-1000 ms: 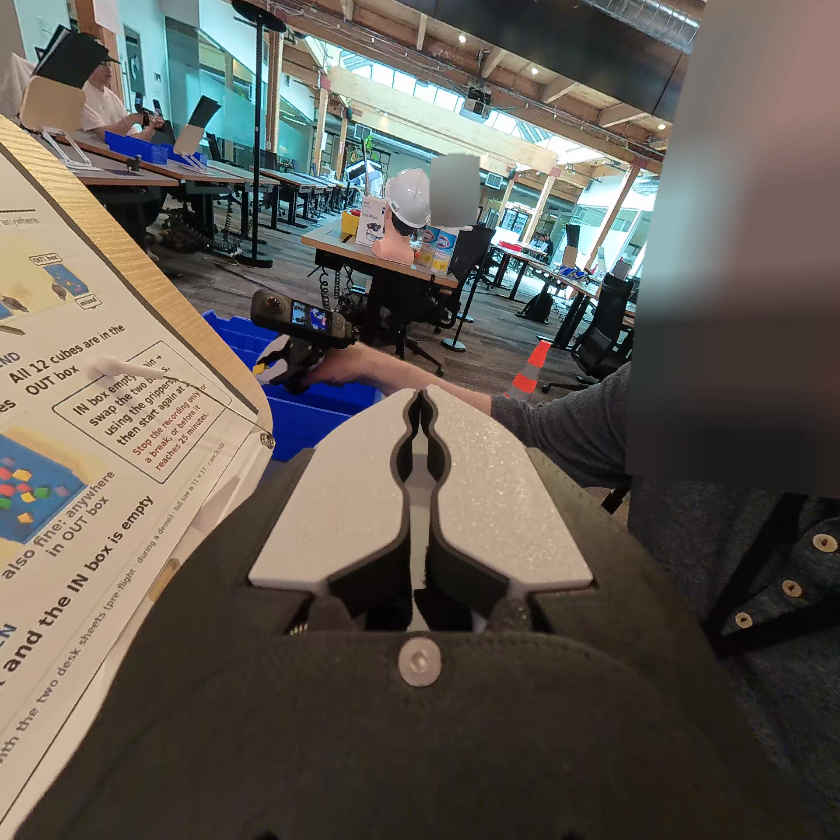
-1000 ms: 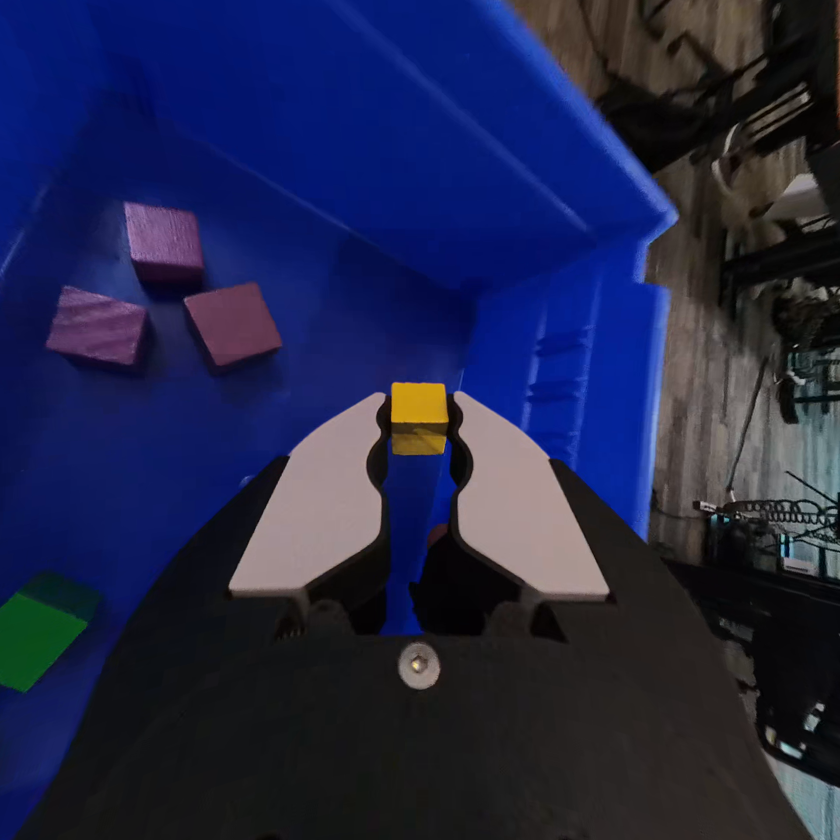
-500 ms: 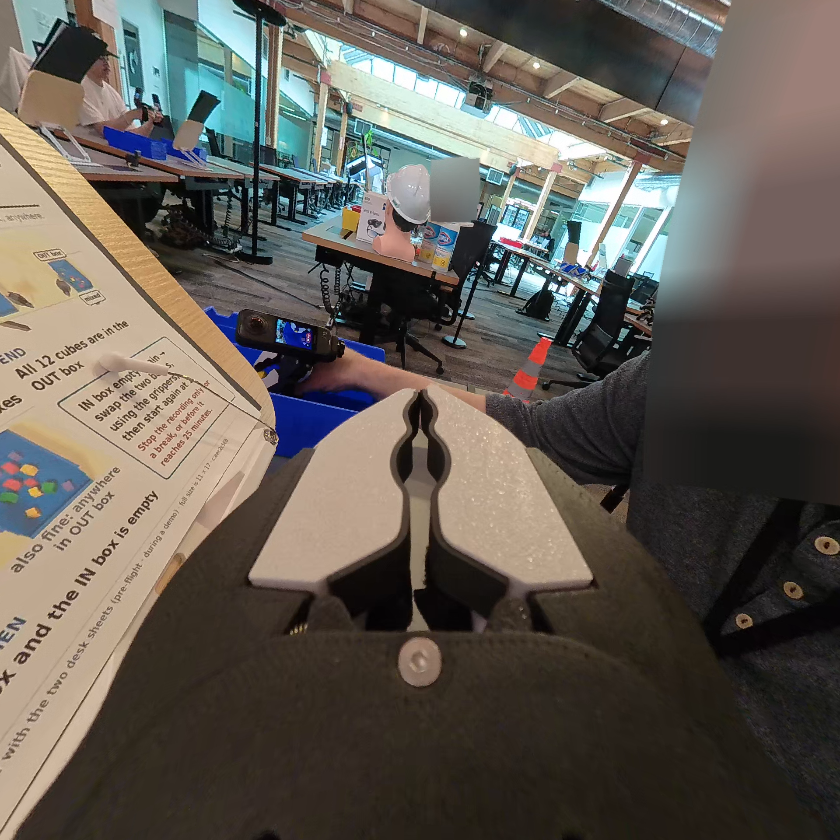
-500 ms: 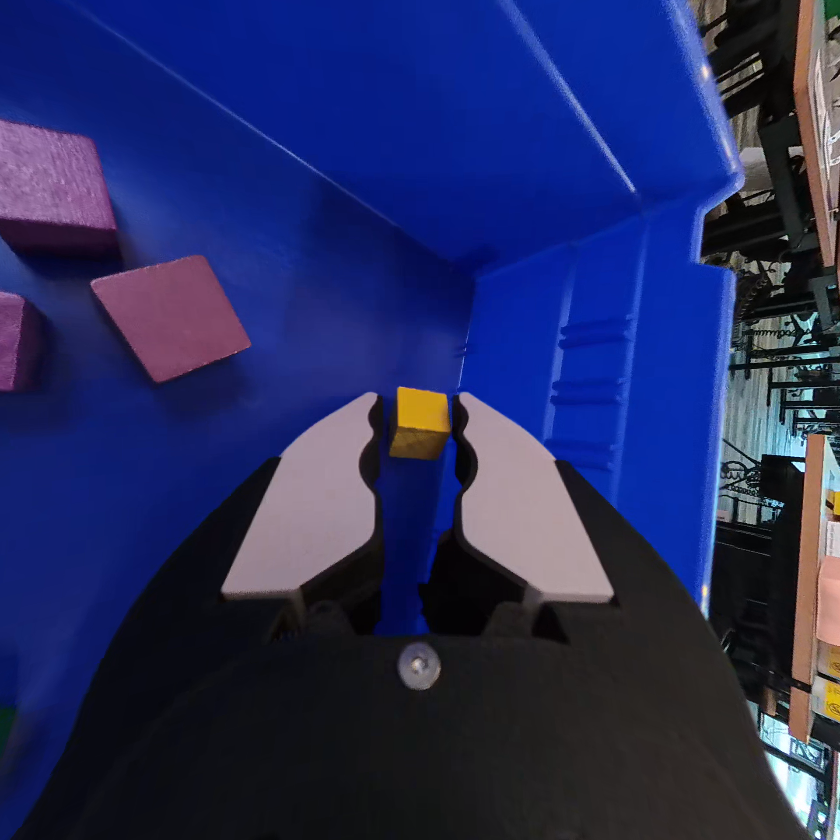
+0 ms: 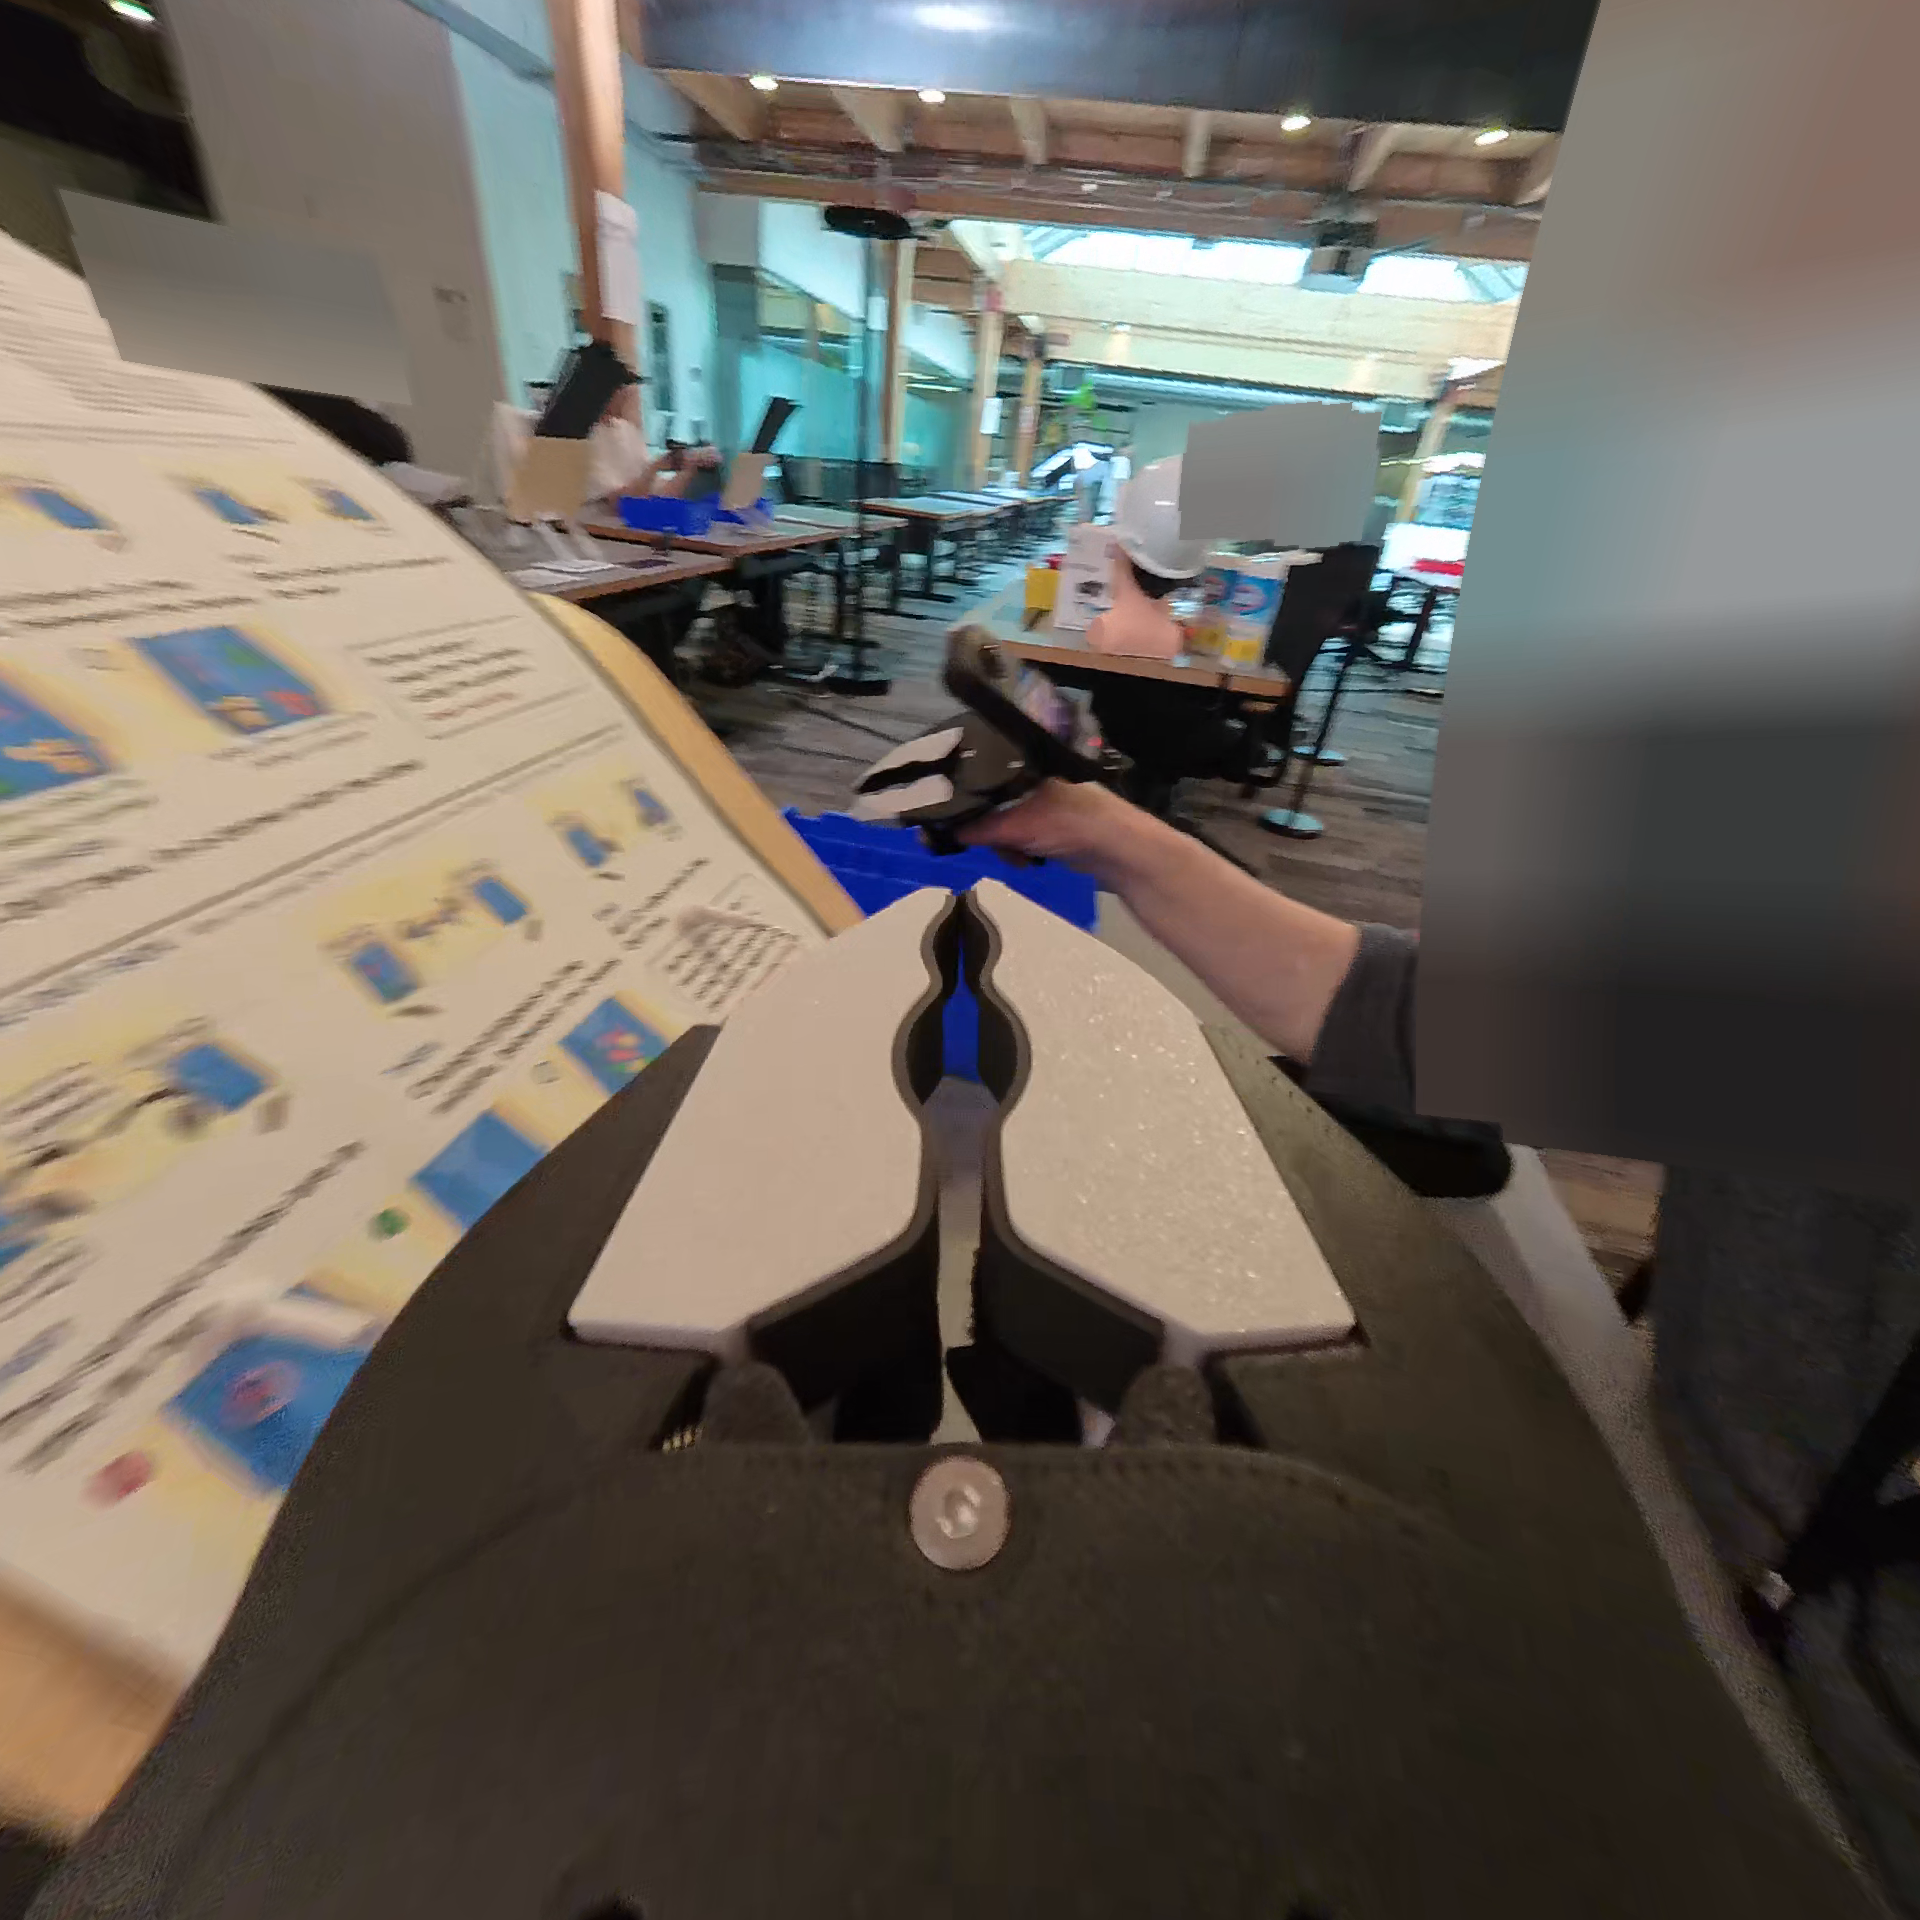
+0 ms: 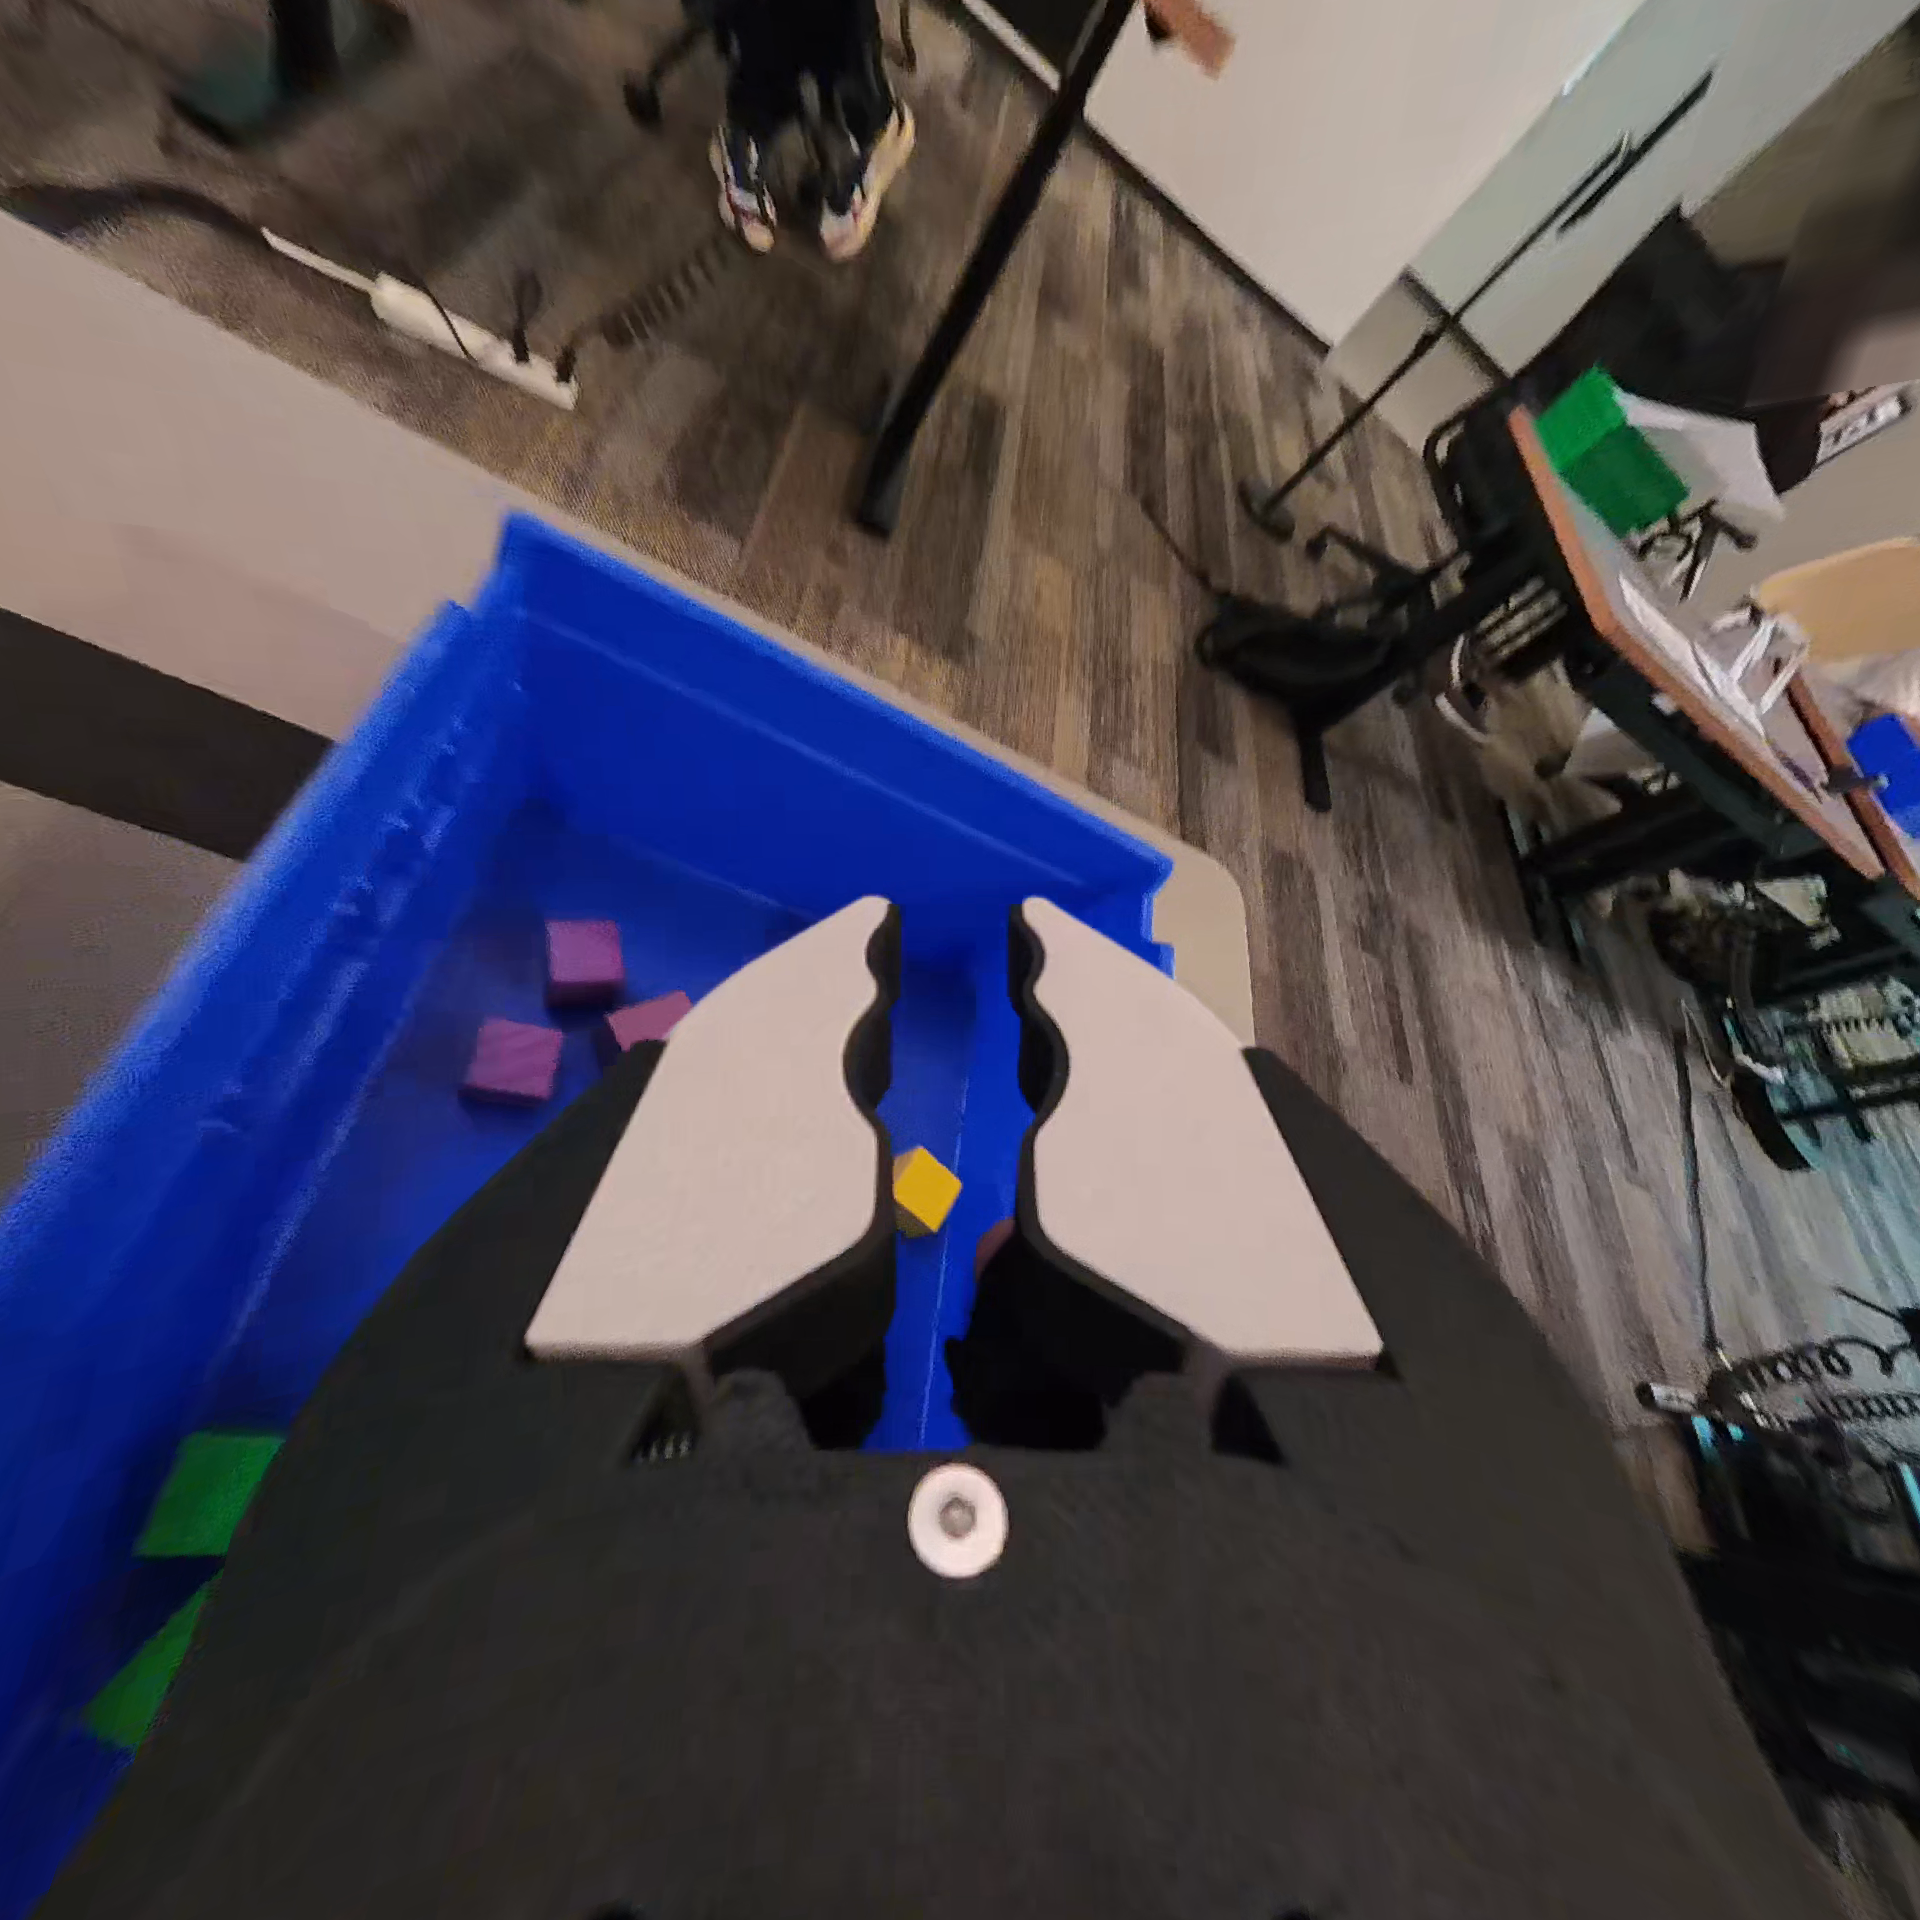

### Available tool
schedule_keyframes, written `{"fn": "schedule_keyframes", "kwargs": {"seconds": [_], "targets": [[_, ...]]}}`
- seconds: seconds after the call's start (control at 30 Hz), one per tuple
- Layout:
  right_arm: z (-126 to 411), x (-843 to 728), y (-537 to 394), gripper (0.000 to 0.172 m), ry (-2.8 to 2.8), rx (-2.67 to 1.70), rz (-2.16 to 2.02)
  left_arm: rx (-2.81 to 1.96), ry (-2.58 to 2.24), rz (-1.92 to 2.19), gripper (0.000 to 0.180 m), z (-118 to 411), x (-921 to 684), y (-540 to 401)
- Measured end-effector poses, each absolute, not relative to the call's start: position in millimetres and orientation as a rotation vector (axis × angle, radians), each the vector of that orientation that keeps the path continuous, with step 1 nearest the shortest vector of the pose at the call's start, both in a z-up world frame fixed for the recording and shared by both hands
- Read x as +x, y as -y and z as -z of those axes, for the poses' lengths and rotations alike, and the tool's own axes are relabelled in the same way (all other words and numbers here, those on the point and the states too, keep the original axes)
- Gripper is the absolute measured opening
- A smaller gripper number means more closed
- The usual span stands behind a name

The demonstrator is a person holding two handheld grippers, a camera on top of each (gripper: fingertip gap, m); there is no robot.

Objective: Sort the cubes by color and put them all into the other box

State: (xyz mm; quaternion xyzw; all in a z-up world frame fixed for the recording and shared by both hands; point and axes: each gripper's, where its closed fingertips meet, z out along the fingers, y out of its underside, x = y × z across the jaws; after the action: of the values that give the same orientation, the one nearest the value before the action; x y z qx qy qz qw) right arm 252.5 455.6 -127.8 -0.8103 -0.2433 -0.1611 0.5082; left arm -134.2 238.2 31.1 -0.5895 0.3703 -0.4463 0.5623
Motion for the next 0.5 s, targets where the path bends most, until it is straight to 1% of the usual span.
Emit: {"fn": "schedule_keyframes", "kwargs": {"seconds": [0.13, 0.2, 0.5], "targets": [[107.6, 226.5, -448.1, 0.018, 0.585, -1.871, 0.297, -1.424, -0.771, 0.883, 0.000, -37.4, -185.6, -255.8], [102.3, 214.6, -444.7, 0.017, 0.593, -1.844, 0.273, -1.471, -0.714, 0.807, 0.000, -31.6, -213.3, -268.6], [91.9, 188.8, -435.4, 0.016, 0.618, -1.783, 0.241, -1.931, -0.504, 0.616, 0.000, 61.4, -317.3, -319.5]]}}
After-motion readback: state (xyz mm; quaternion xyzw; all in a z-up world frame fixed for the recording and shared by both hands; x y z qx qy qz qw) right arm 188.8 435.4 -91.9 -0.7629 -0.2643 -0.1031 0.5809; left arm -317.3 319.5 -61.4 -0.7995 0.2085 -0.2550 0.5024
